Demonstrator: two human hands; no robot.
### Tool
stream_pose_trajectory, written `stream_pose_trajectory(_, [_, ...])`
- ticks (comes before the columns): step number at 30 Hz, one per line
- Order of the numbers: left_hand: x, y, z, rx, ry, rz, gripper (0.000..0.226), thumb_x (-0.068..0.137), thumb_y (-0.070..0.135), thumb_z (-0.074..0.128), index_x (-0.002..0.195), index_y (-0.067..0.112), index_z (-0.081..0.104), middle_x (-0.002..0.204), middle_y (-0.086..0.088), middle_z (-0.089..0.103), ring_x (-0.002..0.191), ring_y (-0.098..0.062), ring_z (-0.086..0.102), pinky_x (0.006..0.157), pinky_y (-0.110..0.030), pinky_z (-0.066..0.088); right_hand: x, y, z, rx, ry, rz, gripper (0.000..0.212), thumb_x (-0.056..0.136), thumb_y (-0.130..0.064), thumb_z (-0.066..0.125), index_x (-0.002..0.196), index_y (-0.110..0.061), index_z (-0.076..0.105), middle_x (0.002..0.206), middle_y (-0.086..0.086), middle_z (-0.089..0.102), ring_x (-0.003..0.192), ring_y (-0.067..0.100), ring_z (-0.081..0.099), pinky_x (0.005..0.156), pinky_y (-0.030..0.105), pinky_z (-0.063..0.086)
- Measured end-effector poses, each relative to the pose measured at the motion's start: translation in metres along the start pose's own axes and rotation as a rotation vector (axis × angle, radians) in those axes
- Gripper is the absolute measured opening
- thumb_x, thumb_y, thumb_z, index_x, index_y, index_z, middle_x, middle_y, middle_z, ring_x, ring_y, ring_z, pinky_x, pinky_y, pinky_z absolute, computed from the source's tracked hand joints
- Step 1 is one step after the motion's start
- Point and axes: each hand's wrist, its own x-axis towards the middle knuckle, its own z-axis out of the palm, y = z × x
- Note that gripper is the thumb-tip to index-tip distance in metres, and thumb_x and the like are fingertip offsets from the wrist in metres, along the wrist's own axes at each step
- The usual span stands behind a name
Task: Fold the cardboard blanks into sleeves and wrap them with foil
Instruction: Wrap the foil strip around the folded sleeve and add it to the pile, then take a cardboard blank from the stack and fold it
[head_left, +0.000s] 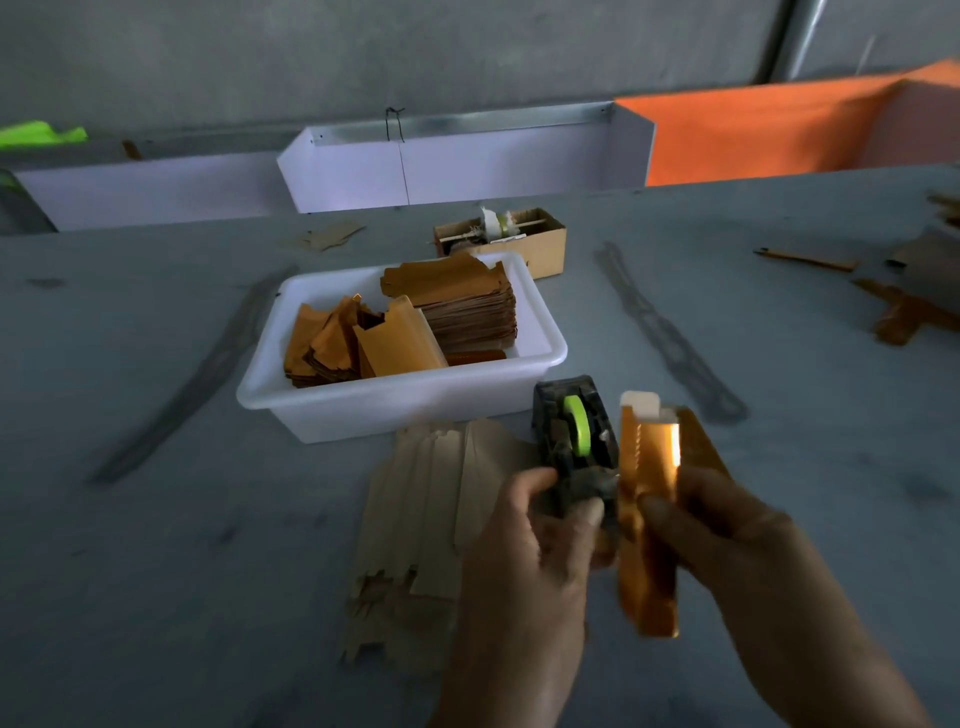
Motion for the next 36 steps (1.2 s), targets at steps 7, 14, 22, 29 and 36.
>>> stream_pose_trajectory(7, [0.035, -0.014, -0.022, 0.992, 0.28, 0.078, 0.05, 0.089, 0.06, 0.044, 0.119, 0.021, 0.05, 0.119, 0.0, 0.049, 0.109, -0.017, 0.045, 0.089, -0.027, 0.041, 0.075, 0.027, -0.044, -0.464, 0.268, 0.034, 0.02, 0.087, -0.023, 0.061, 0.106, -0.027, 0.066, 0.082, 0.003, 0.071, 0.075, 0.026, 0.065, 0.069, 0.036, 0.051])
stream_pose_trajectory(14, [0.056, -0.015, -0.021, 1.062, 0.259, -0.038, 0.057, 0.085, 0.047, 0.063, 0.125, 0.014, 0.04, 0.127, -0.005, 0.045, 0.115, -0.019, 0.045, 0.091, -0.026, 0.039, 0.098, 0.042, -0.037, -0.917, 0.275, 0.11, 0.038, 0.089, -0.036, 0.05, 0.12, -0.016, 0.057, 0.12, 0.013, 0.051, 0.112, 0.034, 0.048, 0.086, 0.042, 0.044])
stream_pose_trajectory(22, [0.061, -0.014, -0.059, 0.596, 0.221, -0.106, 0.015, 0.087, 0.029, 0.065, 0.077, 0.023, 0.056, 0.076, 0.007, 0.061, 0.067, -0.002, 0.052, 0.051, -0.019, 0.034, 0.052, 0.015, -0.034, -0.749, 0.36, -0.074, 0.034, 0.087, -0.03, 0.059, 0.118, -0.015, 0.06, 0.12, 0.009, 0.051, 0.107, 0.03, 0.052, 0.089, 0.045, 0.047])
stream_pose_trajectory(29, [0.049, -0.011, -0.077, 0.642, 0.263, -0.045, 0.021, 0.094, 0.026, 0.055, 0.11, 0.02, 0.068, 0.1, 0.003, 0.068, 0.093, -0.015, 0.061, 0.078, -0.025, 0.045, 0.013, -0.004, -0.02, -0.564, 0.356, -0.228, 0.018, 0.085, -0.025, 0.064, 0.103, -0.025, 0.068, 0.104, -0.006, 0.062, 0.081, 0.02, 0.061, 0.073, 0.029, 0.041])
stream_pose_trajectory(36, [0.026, 0.006, -0.086, -0.099, 0.072, -0.14, 0.015, 0.088, 0.02, 0.064, 0.079, 0.013, 0.075, 0.084, -0.015, 0.072, 0.072, -0.022, 0.062, 0.073, -0.035, 0.046, -0.016, -0.018, 0.01, -0.235, 0.192, -0.25, 0.016, 0.077, -0.034, 0.064, 0.091, -0.042, 0.066, 0.085, -0.028, 0.067, 0.075, -0.015, 0.06, 0.06, -0.006, 0.038])
